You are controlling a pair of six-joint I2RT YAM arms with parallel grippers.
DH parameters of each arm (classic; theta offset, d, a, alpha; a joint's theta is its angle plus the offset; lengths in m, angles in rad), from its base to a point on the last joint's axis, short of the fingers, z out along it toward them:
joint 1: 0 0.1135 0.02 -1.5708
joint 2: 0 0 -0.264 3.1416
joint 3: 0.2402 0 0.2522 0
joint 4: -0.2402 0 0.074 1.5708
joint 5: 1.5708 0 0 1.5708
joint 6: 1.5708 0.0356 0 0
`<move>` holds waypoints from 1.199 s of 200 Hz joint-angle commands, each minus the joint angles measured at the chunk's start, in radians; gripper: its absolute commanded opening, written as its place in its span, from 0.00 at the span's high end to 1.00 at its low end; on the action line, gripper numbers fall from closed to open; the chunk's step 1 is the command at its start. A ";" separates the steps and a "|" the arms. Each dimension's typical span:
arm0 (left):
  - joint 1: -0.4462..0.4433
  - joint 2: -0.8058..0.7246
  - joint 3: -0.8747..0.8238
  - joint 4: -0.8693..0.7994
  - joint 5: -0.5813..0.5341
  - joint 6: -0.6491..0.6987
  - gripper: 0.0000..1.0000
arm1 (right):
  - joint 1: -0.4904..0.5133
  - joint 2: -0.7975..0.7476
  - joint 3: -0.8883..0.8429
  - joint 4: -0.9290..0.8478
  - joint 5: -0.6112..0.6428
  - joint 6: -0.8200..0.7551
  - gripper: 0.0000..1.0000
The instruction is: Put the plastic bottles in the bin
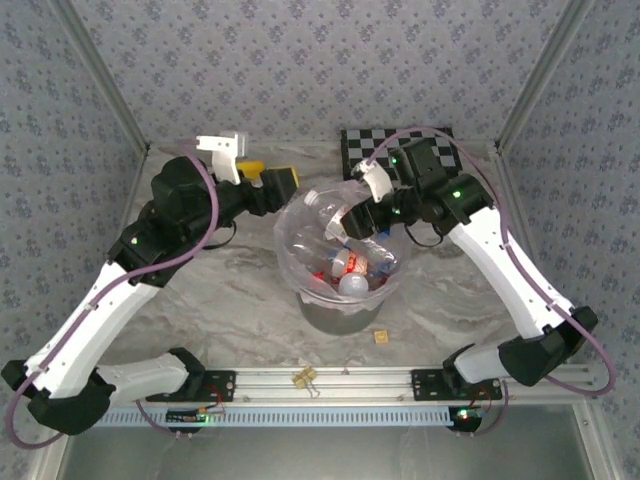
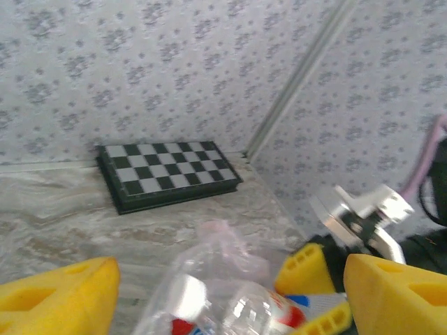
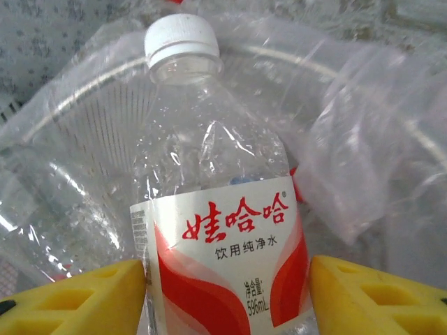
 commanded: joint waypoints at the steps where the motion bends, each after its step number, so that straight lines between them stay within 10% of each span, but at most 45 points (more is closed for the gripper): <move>1: 0.032 0.038 -0.053 -0.046 0.032 -0.037 0.19 | 0.029 0.011 -0.035 -0.059 -0.035 -0.037 0.37; 103: 0.121 0.097 -0.111 -0.058 0.085 -0.055 0.26 | -0.131 -0.161 -0.002 -0.043 0.149 0.170 0.17; 240: 0.248 0.158 -0.159 0.010 0.254 -0.006 0.24 | -0.252 -0.386 -0.365 -0.025 -0.135 0.361 0.49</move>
